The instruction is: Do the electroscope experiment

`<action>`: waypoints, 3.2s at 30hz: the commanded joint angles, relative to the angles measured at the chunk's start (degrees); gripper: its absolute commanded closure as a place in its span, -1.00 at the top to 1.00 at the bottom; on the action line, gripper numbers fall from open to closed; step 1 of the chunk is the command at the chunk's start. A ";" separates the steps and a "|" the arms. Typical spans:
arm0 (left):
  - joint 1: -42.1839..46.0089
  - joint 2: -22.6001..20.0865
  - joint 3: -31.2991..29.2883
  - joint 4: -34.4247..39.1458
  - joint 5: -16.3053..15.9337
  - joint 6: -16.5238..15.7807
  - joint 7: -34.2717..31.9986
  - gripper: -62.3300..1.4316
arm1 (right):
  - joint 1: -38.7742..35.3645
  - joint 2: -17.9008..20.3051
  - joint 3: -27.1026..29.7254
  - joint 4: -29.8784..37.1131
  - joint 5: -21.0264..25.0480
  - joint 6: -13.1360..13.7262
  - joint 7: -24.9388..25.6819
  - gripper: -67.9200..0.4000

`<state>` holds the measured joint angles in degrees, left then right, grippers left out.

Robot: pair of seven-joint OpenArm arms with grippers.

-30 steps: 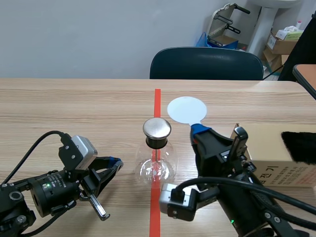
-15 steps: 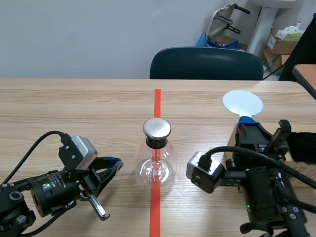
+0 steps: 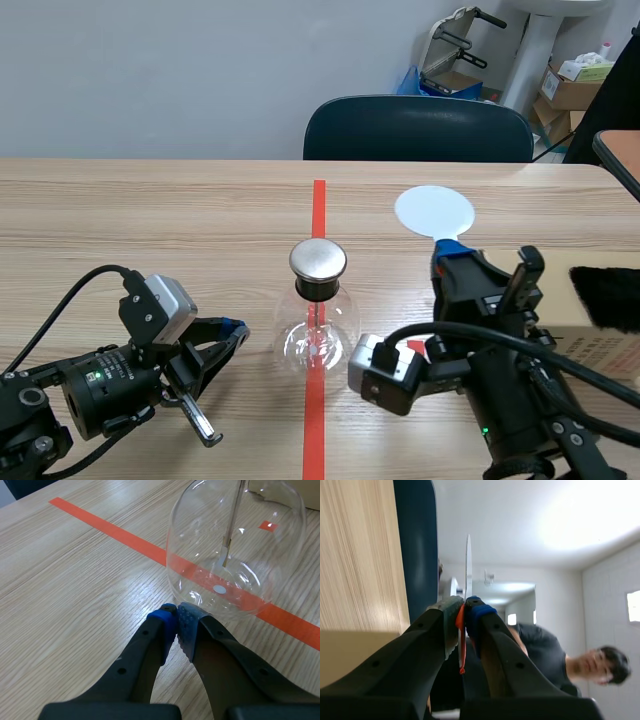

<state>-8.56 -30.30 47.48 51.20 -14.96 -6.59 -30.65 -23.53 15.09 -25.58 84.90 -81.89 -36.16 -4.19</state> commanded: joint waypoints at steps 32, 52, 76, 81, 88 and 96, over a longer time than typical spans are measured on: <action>-0.33 0.28 -0.11 1.25 -0.20 -0.20 -1.25 -0.83 | 0.66 0.61 0.55 0.68 0.00 -0.59 23.21 -0.94; -0.33 0.63 -0.11 1.25 -0.20 -0.15 -1.22 -0.83 | 0.66 0.61 0.55 0.68 0.00 -0.59 6.27 -0.94; -0.33 0.63 -0.11 1.25 -0.20 -0.17 -1.22 -0.83 | 0.63 0.61 0.55 0.68 0.00 -0.59 -14.75 -0.94; -0.33 0.76 -0.11 1.25 -0.20 -0.20 -1.22 -0.83 | 0.66 0.61 0.55 0.68 0.00 -0.59 -14.71 -0.94; -0.33 0.76 -0.11 1.25 -0.20 -0.17 -1.22 -0.83 | 0.50 0.61 0.55 0.68 0.00 -0.61 -14.75 -0.94; -0.33 0.76 -0.11 1.25 -0.20 -0.17 -1.25 -0.83 | 0.50 0.61 0.55 0.68 -0.02 -0.61 -14.75 -0.94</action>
<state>-8.56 -29.98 47.48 51.22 -14.94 -6.66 -30.65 -23.53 15.09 -25.58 84.90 -81.84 -36.16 -18.72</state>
